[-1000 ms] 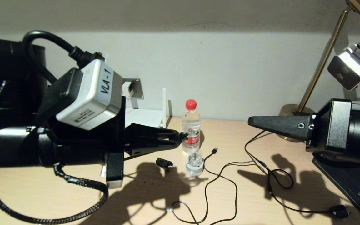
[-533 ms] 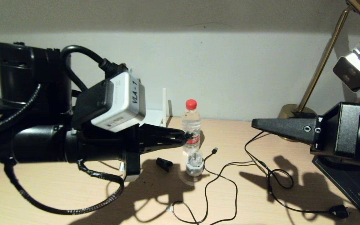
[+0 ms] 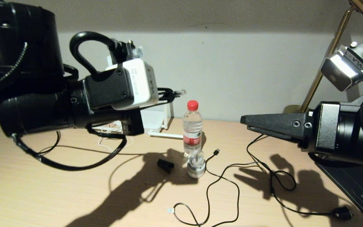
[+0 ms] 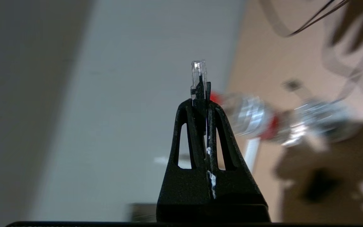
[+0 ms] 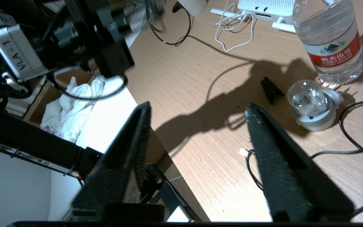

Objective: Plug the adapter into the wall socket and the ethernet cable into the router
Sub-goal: Hand it to the other hand

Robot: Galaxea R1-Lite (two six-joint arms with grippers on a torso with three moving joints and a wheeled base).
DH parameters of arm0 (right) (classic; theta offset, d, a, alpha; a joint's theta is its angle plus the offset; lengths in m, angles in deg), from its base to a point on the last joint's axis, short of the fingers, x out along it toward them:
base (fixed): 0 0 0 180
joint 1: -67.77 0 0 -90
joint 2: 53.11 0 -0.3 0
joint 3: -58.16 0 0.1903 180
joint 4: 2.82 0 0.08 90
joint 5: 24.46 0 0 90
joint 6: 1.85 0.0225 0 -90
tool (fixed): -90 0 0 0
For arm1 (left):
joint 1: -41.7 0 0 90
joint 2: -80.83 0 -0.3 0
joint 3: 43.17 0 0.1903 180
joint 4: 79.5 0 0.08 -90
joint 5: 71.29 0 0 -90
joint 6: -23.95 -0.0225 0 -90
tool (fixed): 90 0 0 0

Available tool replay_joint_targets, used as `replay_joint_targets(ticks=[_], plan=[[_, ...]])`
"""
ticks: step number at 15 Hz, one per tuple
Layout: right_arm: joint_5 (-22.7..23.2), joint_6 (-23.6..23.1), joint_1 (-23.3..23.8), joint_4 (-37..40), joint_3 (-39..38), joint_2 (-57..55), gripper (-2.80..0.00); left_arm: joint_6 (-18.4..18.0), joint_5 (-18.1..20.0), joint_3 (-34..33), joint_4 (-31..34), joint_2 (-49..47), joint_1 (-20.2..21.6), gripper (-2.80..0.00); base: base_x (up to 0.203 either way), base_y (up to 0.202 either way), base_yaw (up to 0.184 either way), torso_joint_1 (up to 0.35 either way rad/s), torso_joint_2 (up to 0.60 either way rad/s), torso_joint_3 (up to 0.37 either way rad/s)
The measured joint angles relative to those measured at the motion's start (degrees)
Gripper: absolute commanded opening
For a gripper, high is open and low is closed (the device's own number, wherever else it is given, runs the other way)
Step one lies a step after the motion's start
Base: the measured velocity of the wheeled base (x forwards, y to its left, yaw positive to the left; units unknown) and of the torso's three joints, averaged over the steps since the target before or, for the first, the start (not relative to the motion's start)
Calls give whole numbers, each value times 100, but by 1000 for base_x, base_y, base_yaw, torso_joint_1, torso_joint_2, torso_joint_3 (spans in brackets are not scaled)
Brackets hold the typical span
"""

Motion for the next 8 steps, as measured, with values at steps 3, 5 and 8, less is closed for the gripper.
replay_joint_targets(ticks=[3, 5, 8], plan=[[6, 19, -2, -99, 79, -102, 0, -878, -23, 253, -55, -24, 184, -280, 0, 0, 0, 0, 0, 0], [-16, 34, 0, -421, 88, -174, 0, -953, 2, 280, -124, -24, 209, -280, 0, 0, 0, 0, 0, 0], [-9, 54, 0, -491, 88, -232, 0, -956, 36, 258, -126, -2, 207, -280, 0, 0, 0, 0, 0, 0]])
